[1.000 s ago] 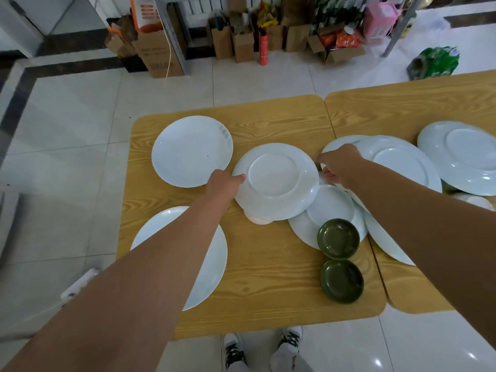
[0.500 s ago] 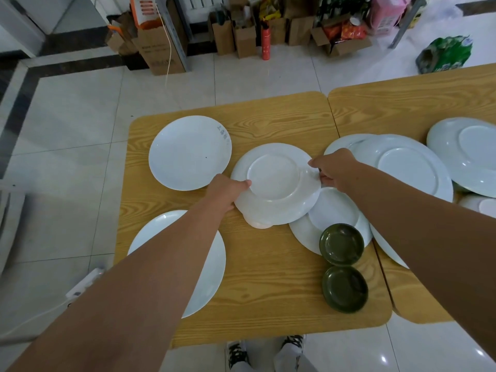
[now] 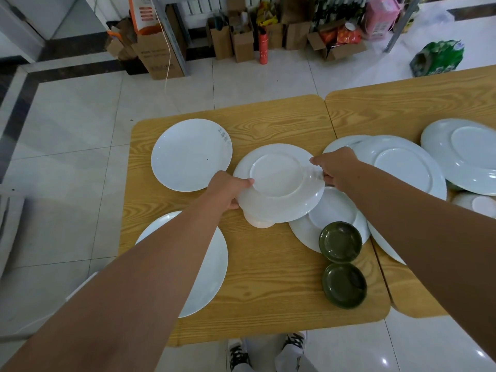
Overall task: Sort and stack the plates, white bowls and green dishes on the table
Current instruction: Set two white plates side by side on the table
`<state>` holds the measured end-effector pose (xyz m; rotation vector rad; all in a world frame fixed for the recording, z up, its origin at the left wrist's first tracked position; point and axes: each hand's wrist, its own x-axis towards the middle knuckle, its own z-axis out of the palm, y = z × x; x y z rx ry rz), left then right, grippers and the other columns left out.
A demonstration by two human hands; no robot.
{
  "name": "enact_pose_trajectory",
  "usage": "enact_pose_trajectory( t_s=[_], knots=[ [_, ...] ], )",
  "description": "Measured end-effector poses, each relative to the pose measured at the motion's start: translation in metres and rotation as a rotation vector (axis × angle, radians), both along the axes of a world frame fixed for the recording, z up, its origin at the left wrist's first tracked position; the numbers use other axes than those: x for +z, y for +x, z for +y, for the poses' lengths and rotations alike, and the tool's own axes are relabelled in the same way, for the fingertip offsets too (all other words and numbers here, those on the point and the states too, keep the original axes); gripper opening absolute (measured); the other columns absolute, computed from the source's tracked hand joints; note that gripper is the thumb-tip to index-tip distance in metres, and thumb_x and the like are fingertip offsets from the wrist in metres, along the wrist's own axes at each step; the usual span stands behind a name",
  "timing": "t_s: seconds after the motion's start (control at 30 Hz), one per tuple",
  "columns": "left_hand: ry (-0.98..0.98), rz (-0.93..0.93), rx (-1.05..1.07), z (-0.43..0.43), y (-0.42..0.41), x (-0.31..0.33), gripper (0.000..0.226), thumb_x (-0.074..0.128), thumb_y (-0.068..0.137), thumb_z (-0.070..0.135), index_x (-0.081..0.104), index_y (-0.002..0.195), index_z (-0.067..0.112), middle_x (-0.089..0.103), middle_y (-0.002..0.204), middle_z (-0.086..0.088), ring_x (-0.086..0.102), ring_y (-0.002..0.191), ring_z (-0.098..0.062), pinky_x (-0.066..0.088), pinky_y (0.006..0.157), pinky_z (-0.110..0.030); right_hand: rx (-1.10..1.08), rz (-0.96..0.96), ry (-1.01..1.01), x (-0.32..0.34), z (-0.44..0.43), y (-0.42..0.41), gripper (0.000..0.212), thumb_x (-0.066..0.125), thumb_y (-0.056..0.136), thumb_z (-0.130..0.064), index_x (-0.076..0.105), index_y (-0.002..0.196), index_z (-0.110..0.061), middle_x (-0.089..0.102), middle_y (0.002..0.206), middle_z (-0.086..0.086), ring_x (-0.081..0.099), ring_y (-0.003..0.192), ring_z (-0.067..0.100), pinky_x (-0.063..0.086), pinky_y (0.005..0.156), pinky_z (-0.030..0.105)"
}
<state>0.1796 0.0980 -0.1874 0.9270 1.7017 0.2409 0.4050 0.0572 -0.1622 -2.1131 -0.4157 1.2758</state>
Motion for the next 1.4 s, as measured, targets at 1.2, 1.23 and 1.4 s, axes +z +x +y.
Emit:
enact_pose_trajectory(
  t_s=[1.2,1.23,1.4],
  knots=[
    [0.317,-0.512,0.212,-0.035,-0.128,0.12,0.05,0.046,0.093,-0.014,0.056,0.136,0.009,0.062,0.127,-0.013,0.06,0.114,-0.035,0.052,0.085,-0.043,-0.002,0.041,0.437,0.107,-0.06,-0.121,0.058,0.05,0.09,0.015,0.053,0.139,-0.016,0.063,0.125,0.007,0.06,0.113,0.028,0.052,0.097,0.045],
    [0.323,-0.512,0.225,-0.036,-0.134,0.12,0.049,0.046,0.093,-0.014,0.056,0.134,0.009,0.063,0.127,-0.013,0.06,0.113,-0.035,0.052,0.084,-0.043,-0.005,0.057,0.432,0.107,-0.059,-0.126,0.058,0.05,0.09,0.015,0.053,0.139,-0.016,0.063,0.126,0.007,0.059,0.113,0.028,0.052,0.098,0.046],
    [0.325,-0.515,0.233,-0.042,-0.165,0.116,0.042,0.047,0.091,-0.015,0.062,0.124,0.007,0.066,0.119,-0.013,0.063,0.109,-0.036,0.055,0.083,-0.043,0.089,-0.047,0.334,0.102,-0.058,-0.152,0.042,0.055,0.093,0.004,0.058,0.132,-0.012,0.065,0.116,0.006,0.062,0.099,0.025,0.055,0.086,0.04]
  ],
)
